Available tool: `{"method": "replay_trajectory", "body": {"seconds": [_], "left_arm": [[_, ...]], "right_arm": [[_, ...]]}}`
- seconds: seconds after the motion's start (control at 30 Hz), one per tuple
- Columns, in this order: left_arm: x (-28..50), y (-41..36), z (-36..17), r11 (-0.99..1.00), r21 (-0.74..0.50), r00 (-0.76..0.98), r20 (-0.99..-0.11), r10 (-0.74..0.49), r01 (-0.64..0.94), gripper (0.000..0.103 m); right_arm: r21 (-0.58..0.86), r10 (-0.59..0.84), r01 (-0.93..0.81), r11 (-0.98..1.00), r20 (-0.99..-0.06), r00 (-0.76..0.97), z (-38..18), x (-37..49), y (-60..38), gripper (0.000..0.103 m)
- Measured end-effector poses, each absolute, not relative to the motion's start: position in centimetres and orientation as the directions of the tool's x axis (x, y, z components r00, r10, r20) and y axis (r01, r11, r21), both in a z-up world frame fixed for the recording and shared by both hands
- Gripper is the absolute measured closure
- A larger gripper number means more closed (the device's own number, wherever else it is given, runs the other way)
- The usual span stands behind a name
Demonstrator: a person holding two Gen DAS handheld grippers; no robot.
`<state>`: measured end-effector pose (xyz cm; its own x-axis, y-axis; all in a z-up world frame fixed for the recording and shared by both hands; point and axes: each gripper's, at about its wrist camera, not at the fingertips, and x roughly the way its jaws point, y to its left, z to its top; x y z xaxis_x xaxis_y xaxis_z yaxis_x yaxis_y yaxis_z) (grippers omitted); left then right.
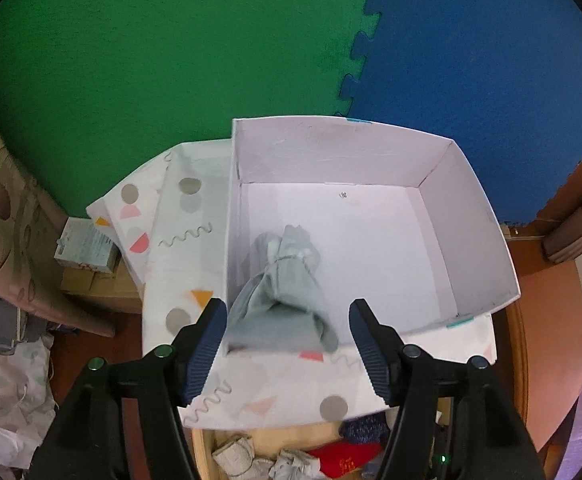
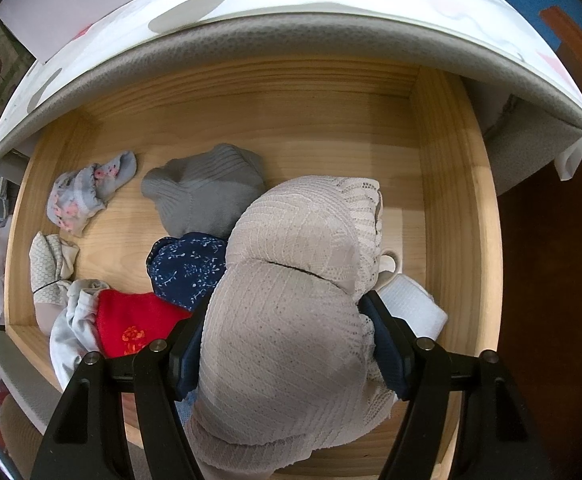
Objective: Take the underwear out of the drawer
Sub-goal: 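Lower the pale blue garment into the white box and open the left tool, then withdraw the left tool to the drawer while the right tool lifts the beige underwear toward the box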
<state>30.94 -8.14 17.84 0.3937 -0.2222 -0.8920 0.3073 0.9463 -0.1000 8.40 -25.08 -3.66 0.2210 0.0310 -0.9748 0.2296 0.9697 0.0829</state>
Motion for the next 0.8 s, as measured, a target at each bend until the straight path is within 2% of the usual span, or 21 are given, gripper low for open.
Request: {"method": "replay_trajectory", "body": {"seconds": [0.2, 0.4, 0.63, 0.8], "left_arm": [[27.9, -5.1, 18.8, 0.954, -0.084, 0.435, -0.876, -0.208, 0.289, 0.038], [24.0, -1.9, 17.6, 0.968, -0.048, 0.468, -0.869, -0.162, 0.246, 0.038], [19.6, 0.3, 12.9, 0.982, -0.022, 0.486, -0.867, -0.112, 0.186, 0.038], [17.1, 1.0, 7.4, 0.993, -0.011, 0.464, -0.884, -0.066, 0.122, 0.038]], "right_arm": [[0.065, 0.016, 0.225, 0.972, -0.976, 0.216, -3.6, 8.5, -24.7, 0.035], [0.041, -0.007, 0.22, 0.975, -0.977, 0.215, -3.5, 8.5, -24.1, 0.036], [0.042, -0.014, 0.223, 0.974, -0.97, 0.245, -2.7, 8.2, -24.0, 0.041], [0.052, -0.012, 0.224, 0.973, -0.961, 0.276, -1.9, 8.2, -24.2, 0.045]]}}
